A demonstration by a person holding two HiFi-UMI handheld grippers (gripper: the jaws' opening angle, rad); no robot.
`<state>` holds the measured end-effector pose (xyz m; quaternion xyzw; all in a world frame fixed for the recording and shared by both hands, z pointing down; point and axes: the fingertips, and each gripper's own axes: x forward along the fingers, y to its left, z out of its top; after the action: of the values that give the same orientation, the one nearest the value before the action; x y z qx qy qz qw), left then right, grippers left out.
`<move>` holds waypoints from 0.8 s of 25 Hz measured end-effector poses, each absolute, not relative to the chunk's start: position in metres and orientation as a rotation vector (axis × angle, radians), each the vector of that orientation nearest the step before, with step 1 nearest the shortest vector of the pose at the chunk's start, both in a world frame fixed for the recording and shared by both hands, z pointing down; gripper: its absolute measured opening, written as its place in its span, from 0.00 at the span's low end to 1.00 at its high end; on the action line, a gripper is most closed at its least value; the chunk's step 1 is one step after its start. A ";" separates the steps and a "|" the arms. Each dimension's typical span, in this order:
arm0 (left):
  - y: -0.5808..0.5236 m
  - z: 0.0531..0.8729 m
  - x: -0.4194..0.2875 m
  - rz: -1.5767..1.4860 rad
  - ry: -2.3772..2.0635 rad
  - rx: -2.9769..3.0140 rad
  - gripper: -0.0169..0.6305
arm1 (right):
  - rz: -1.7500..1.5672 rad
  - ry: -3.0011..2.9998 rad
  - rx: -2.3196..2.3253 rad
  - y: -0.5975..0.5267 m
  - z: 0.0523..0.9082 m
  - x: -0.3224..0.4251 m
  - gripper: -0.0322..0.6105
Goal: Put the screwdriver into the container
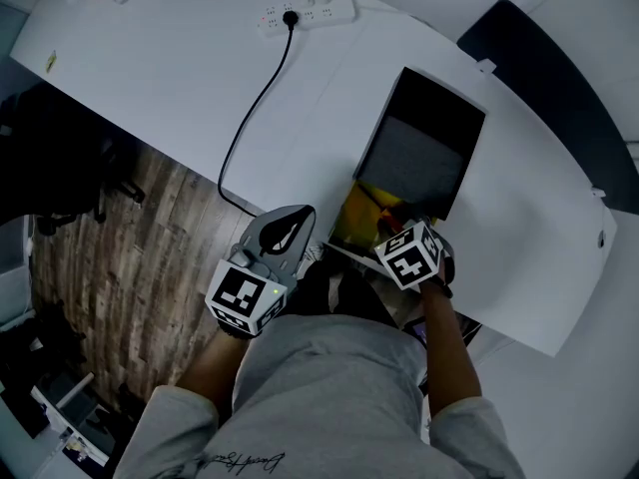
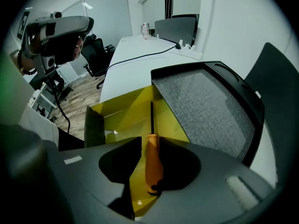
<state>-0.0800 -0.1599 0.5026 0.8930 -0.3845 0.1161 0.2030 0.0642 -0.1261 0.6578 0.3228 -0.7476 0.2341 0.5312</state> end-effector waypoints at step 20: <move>-0.145 0.470 -0.036 0.309 -1.027 2.589 0.02 | 0.647 -2.108 1.052 -0.123 0.550 0.095 0.07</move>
<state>-0.0362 -0.1453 0.4699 0.9107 -0.3611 0.1085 0.1688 0.0954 -0.1234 0.5498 0.4047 -0.8108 0.2489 0.3420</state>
